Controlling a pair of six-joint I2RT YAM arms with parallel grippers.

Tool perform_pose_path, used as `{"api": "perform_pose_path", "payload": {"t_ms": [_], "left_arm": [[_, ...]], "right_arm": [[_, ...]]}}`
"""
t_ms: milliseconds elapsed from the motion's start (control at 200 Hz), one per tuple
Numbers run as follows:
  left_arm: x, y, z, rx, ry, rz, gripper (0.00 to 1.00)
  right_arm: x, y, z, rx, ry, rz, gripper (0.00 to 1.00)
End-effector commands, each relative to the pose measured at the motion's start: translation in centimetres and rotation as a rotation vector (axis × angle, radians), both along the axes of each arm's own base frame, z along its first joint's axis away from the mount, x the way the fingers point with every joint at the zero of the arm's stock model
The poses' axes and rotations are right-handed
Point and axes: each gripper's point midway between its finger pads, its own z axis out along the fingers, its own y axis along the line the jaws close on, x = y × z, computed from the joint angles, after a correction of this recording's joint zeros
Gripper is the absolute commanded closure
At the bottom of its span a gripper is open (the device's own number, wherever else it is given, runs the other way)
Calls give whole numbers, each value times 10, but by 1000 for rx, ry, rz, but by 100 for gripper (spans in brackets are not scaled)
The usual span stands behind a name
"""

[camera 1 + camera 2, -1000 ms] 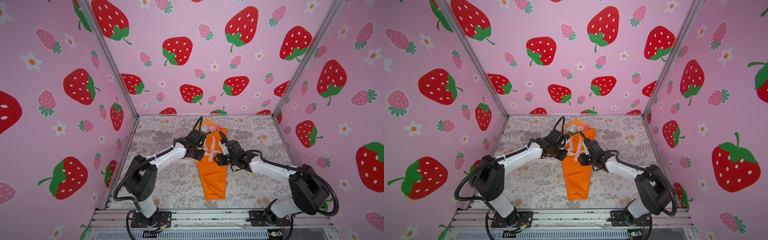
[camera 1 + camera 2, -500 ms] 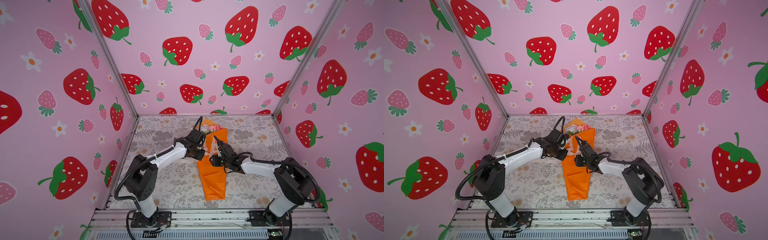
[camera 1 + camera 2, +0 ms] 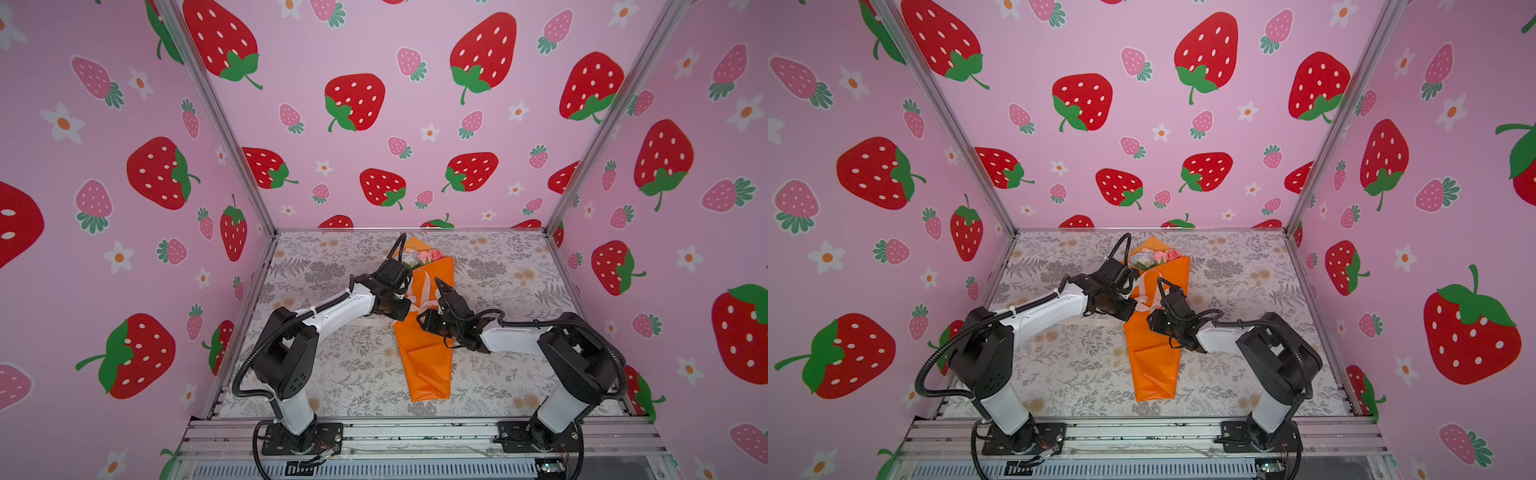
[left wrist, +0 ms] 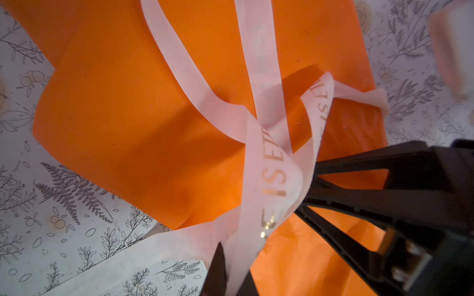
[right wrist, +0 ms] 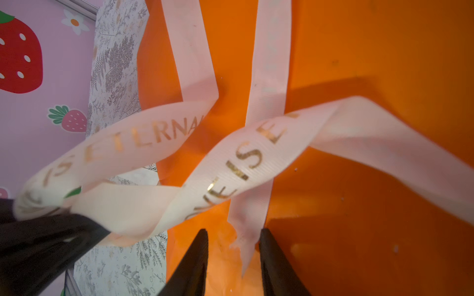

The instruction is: Tie the bouquet of fake flowers

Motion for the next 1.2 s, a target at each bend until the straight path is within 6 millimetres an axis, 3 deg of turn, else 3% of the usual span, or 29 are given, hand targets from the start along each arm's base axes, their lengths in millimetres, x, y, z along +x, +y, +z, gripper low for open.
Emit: {"api": "perform_pose_path", "payload": {"t_ms": [0, 255, 420, 635, 785, 930, 1191], "left_arm": [[3, -7, 10, -12, -8, -10, 90], [3, -7, 9, -12, -5, -12, 90], [3, -7, 8, -12, -2, -12, 90], [2, -6, 6, -11, 0, -10, 90], [3, -5, 6, -5, -2, -3, 90], [2, -4, 4, 3, 2, 0, 90], [2, -4, 3, -1, 6, 1, 90]], "right_arm": [[3, 4, -1, 71, 45, -61, 66], [5, -3, -22, 59, 95, -142, 71], [5, -4, -32, 45, 110, -146, 81], [8, -2, -24, 1, 69, -114, 100], [7, -4, -1, -48, 5, -74, 100], [-10, -22, 16, -107, -28, -46, 100], [-73, -84, 2, -237, 27, 38, 100]]}}
